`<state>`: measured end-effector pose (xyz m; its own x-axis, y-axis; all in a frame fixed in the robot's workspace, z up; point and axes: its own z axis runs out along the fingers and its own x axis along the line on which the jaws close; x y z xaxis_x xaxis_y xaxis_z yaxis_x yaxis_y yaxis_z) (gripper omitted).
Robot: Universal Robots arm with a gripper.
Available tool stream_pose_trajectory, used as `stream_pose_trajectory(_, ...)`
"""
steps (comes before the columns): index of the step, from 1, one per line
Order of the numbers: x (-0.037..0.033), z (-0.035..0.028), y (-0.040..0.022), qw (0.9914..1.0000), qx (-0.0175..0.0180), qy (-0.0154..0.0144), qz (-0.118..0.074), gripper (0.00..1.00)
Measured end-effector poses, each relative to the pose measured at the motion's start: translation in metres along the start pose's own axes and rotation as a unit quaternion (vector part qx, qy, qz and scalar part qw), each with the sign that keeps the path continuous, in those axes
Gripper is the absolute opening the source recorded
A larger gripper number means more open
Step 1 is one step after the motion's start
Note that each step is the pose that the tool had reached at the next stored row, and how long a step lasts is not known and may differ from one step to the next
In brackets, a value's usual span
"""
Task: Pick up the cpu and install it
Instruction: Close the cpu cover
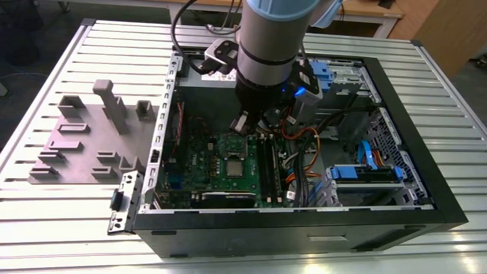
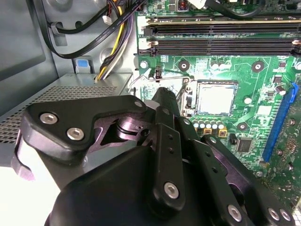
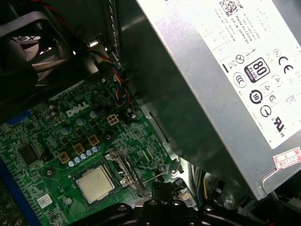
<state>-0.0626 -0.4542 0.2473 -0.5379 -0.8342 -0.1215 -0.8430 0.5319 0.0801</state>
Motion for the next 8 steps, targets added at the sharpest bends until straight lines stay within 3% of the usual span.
stream_pose_trajectory(8,0.0003,-0.0018,0.0,0.99999,0.0006,0.0019,-0.004,0.11)
